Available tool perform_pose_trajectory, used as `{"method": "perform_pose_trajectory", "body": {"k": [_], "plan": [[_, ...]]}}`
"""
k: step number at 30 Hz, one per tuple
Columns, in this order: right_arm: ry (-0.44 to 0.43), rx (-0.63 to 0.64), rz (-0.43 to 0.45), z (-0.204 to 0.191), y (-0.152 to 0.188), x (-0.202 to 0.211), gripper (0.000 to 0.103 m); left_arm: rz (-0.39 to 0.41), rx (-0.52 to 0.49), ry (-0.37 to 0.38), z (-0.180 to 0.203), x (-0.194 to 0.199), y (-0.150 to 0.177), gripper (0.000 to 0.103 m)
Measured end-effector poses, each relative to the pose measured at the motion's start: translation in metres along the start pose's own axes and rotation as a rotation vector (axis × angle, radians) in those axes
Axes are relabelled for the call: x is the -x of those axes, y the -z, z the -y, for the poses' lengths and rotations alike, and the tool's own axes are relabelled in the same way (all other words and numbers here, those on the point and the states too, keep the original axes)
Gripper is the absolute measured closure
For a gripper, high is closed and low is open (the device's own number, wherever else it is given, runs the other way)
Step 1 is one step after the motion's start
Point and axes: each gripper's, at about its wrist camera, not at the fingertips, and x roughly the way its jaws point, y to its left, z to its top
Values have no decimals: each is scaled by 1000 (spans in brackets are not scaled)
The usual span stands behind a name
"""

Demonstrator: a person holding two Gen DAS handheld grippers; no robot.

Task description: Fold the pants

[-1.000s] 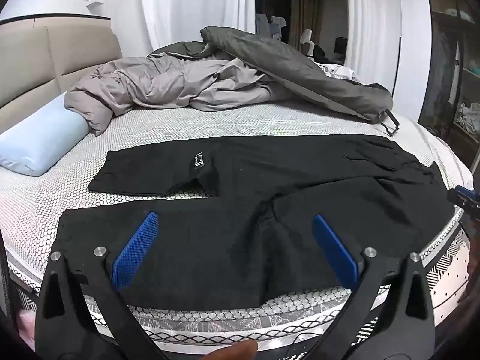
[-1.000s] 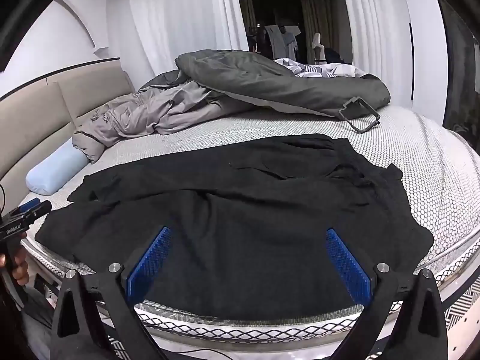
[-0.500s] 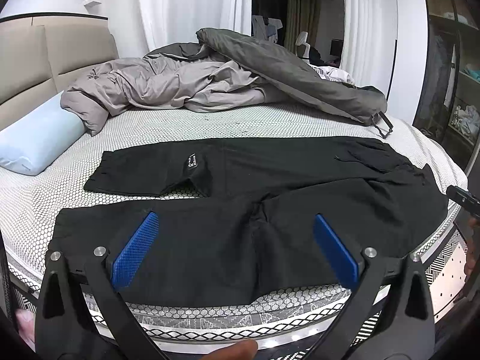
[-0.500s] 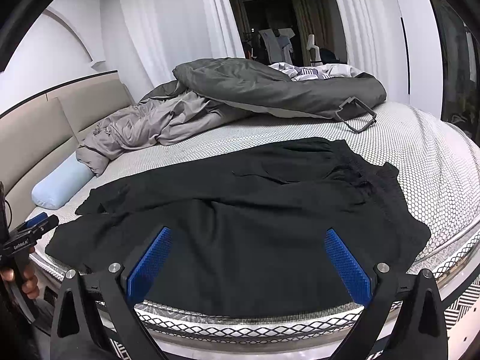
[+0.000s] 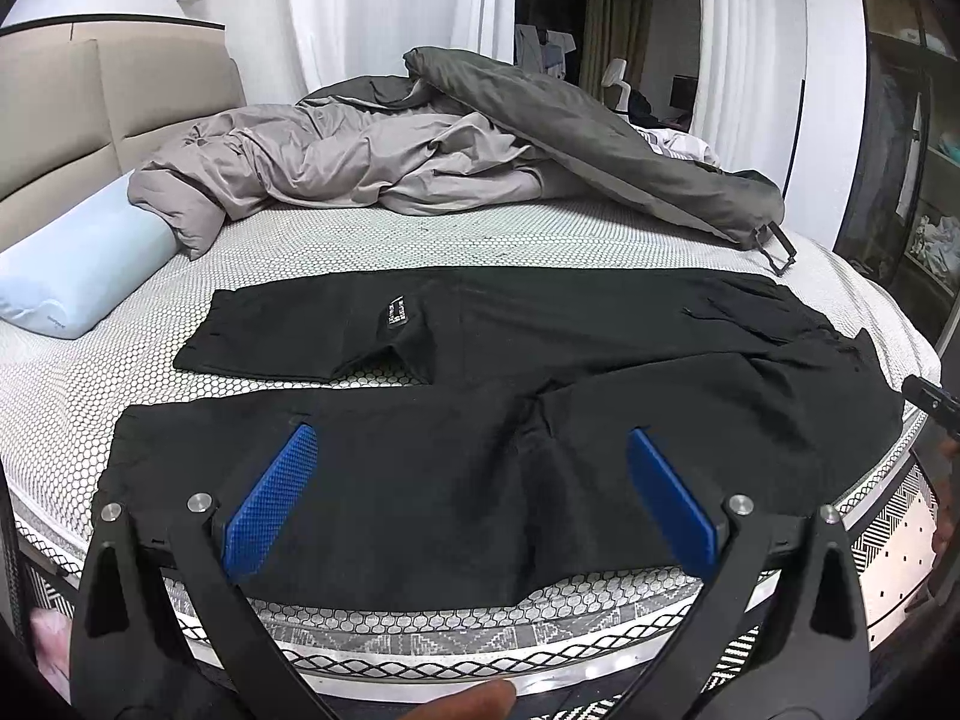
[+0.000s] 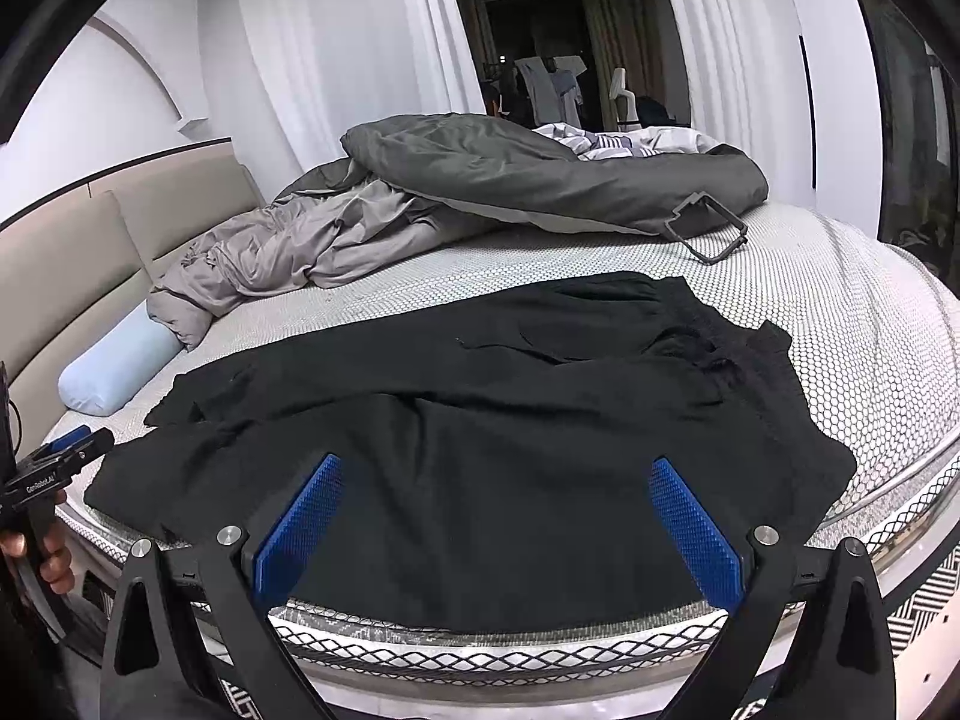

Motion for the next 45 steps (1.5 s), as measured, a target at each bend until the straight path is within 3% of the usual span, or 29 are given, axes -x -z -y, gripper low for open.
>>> {"method": "perform_pose_trajectory", "body": {"k": [34, 45], "plan": [[18, 1, 3, 2, -1, 1, 0, -18, -1, -24, -8, -11, 3, 1], [28, 0, 4, 6, -1, 1, 0, -4, 31, -28, -28, -7, 9, 1]]}}
